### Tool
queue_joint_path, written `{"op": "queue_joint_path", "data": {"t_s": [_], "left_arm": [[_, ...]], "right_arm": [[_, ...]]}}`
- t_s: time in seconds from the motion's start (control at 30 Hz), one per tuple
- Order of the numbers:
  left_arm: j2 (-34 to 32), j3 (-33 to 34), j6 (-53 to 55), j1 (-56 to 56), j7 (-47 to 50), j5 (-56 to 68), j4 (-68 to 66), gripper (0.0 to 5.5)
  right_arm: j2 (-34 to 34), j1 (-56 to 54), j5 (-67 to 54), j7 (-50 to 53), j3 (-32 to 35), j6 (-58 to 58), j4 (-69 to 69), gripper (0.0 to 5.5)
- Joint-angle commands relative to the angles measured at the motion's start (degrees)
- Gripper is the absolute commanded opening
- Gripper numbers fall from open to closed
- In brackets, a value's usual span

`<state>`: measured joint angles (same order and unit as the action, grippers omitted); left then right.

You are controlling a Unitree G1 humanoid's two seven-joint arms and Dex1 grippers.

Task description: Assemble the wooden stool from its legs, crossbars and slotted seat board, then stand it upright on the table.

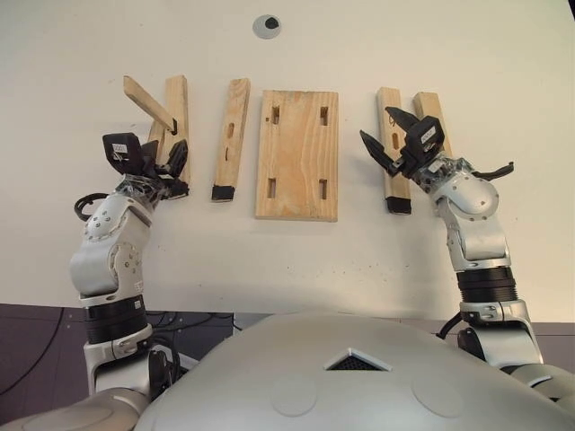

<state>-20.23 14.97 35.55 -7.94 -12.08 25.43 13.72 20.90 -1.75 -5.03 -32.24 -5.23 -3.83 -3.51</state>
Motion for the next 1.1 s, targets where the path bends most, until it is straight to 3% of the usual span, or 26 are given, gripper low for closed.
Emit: {"op": "queue_joint_path", "data": {"t_s": [0.03,0.3,0.53,0.63,0.77,0.83,0.97,1.03,1.1], "left_arm": [[0.5,0.4,4.6,1.1,1.6,0.7,0.9,3.12],[1.1,-0.8,7.6,0.6,3.2,-1.6,-1.6,3.12],[0.1,-5.0,7.4,-0.3,2.0,-5.6,-2.0,2.05],[-0.2,-5.7,5.6,-0.1,0.4,-6.2,-1.9,1.99],[1.4,-2.1,0.4,3.2,1.8,-6.3,-1.7,1.99],[2.0,0.0,-0.5,7.3,0.4,-2.8,0.7,1.99],[5.0,1.7,8.1,16.3,-3.5,13.0,6.0,1.99],[7.0,3.7,15.3,19.8,-4.4,26.0,5.5,1.99],[8.2,4.4,21.5,22.1,-5.3,39.2,4.3,1.99]], "right_arm": [[0.4,0.2,0.7,-0.1,-0.3,-0.4,0.2,2.88],[0.3,0.1,1.3,-0.3,-0.6,-0.5,-0.2,2.88],[0.0,-0.1,1.2,0.1,-0.9,-0.2,-0.1,2.88],[-0.3,-0.2,1.3,0.5,-0.8,-0.3,0.0,2.88],[-0.7,-1.4,1.0,2.4,0.5,-1.5,0.1,2.88],[-0.5,-3.2,-0.3,2.9,2.1,-1.4,0.5,2.88],[-1.5,-9.6,-6.2,2.2,5.5,1.3,0.7,2.88],[-2.8,-12.3,-12.7,0.2,6.4,7.4,1.7,2.88],[-4.7,-15.1,-26.9,-0.5,9.7,20.8,3.9,2.88]]}}
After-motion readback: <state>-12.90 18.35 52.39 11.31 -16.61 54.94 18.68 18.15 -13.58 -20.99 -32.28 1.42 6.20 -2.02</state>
